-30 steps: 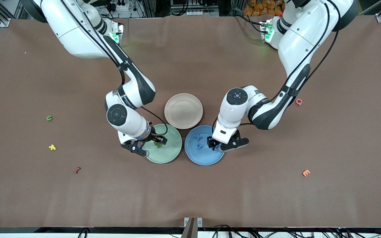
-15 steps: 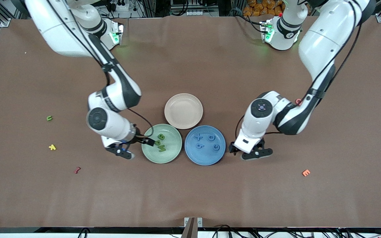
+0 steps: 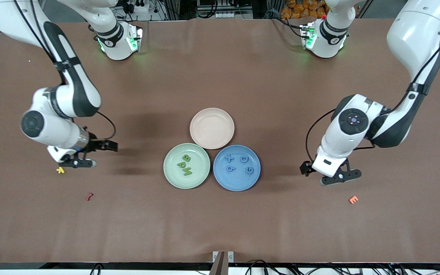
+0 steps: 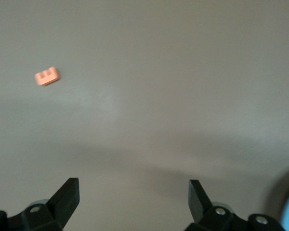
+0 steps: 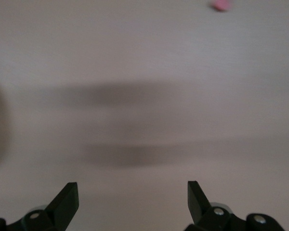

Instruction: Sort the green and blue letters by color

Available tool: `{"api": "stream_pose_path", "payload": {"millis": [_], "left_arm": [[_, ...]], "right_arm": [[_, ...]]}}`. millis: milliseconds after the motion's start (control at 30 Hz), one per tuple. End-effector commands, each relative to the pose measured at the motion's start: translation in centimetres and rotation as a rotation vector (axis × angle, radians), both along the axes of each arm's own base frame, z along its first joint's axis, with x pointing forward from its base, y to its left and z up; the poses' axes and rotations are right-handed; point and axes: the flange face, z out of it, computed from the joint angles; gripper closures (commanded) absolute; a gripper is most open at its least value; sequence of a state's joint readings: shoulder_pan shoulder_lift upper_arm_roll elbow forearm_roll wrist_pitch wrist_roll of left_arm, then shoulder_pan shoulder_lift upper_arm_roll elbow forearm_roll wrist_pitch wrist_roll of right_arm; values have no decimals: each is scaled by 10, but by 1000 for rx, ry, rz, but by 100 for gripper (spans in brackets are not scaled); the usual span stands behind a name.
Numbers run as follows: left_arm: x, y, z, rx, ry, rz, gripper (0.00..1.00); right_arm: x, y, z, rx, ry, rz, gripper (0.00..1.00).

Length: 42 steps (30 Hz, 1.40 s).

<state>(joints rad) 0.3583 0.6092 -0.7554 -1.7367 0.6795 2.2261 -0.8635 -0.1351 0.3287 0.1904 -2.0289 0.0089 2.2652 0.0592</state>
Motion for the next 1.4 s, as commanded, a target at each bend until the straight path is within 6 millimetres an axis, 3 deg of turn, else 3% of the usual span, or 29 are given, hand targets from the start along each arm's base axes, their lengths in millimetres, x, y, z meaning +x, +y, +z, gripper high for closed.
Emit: {"api": "stream_pose_path", "payload": {"millis": [0,200,333,467,633,933,1067,1167,1367], "left_arm": [[-37,27,7,80,49,-75,0],[-55,19,12,102,67,-90,0],[-67,25,20,119,94,-58,0],[-69,51,44,54,142,-104,0],[-74,90,67,1,211,-150,0],[-71,135,116,-36,162,-110,0],[-64,142,153,-42,161,-86,0],[-57,140,198,-37,172,-90,0],[-58,147,258,-94,120,-56,0]], "right_arm": [[-37,-41,20,-62,-23,101,0],[-56,-99,23,-82,-48,167,0],[-68,-144,13,-87,-81,222,0],[-81,-172,1,-100,-119,242,2],[-89,-192,-6,-108,-134,248,7],[-103,-231,-25,-110,-150,295,11],[-106,-241,-34,-108,-148,298,16],[-110,-250,-43,-108,-148,288,17],[-115,-256,-60,-88,-130,265,24]]}}
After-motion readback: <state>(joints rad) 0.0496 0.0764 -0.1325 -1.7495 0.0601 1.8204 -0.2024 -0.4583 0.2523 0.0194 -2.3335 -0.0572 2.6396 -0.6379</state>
